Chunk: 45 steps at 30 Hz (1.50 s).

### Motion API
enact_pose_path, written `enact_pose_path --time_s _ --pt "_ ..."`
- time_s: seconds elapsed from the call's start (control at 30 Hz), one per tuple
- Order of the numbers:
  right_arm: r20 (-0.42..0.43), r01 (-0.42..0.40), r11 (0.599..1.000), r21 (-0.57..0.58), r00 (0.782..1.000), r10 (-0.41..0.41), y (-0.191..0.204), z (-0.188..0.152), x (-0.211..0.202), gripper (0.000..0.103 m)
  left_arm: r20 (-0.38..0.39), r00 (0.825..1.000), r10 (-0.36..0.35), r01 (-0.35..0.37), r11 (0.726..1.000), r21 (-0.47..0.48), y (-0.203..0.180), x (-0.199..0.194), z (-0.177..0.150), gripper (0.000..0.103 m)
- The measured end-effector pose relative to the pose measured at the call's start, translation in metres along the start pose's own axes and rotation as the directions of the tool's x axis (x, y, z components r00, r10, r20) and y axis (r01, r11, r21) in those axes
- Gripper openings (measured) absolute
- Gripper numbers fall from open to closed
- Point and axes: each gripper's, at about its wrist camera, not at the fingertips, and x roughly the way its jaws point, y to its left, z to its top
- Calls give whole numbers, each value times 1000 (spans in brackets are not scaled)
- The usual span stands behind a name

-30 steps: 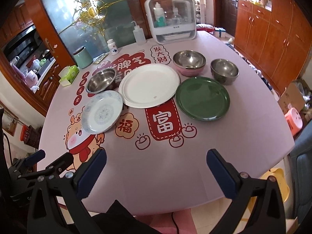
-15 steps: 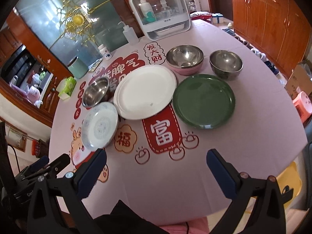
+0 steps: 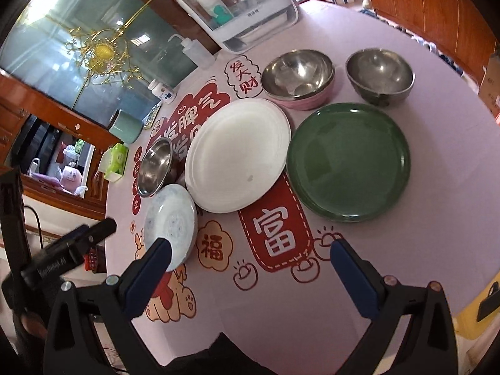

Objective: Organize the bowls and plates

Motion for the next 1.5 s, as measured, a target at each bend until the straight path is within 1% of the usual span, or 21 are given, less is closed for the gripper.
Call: enact_pose_path --time_s 0.2,0.3,0.37,0.53,0.63,0.7,0.83,0.9,1.03,1.1,1.13,1.2,1.33,1.43,1.47,1.5 --pt "-36 -31 998 48 999 32 -4 12 31 96 14 999 43 -44 991 128 -8 25 47 102" --pt "-54 -44 996 73 997 48 -7 15 50 95 10 1000 30 -31 985 169 -7 42 69 102" --pt "-59 -58 995 87 996 63 -9 15 58 93 5 1000 27 -27 980 197 -6 53 80 102" --pt "-65 -128 983 128 988 137 -14 17 83 92 -4 1000 17 -15 960 280 -7 85 112 102" --pt "-64 -133 981 139 988 143 -16 18 94 91 -15 999 29 -23 950 311 -9 105 126 102" --pt "-61 -140 978 152 987 151 -18 19 102 90 -9 1000 30 -26 947 321 -9 114 133 102" --pt "-67 -141 973 185 986 155 -26 21 115 87 -37 999 -38 47 954 295 -5 134 148 102" --pt "-69 -141 969 202 985 158 -29 22 120 86 -54 997 -60 73 954 290 -4 144 152 102" --pt "-80 -148 961 232 982 170 -34 22 131 82 -100 990 -100 124 954 272 -1 167 159 102" --pt "-84 -148 960 239 981 172 -36 22 135 79 -121 986 -115 144 955 259 0 177 162 99" --pt "-87 -146 959 242 981 172 -36 23 137 78 -128 984 -121 151 955 255 0 180 163 94" --pt "-94 -144 959 244 981 171 -37 24 141 76 -135 982 -133 163 955 248 0 187 165 90" --pt "-97 -162 956 244 977 190 -38 25 146 71 -164 974 -157 196 948 253 -1 200 169 75" --pt "-100 -172 957 233 975 199 -35 26 148 68 -173 971 -165 207 942 264 -3 208 172 70" --pt "-101 -175 957 230 974 202 -34 26 149 68 -174 970 -171 214 940 267 -4 210 174 66" --pt "-103 -176 958 227 974 204 -34 26 149 67 -176 968 -177 220 938 269 -4 211 175 64"
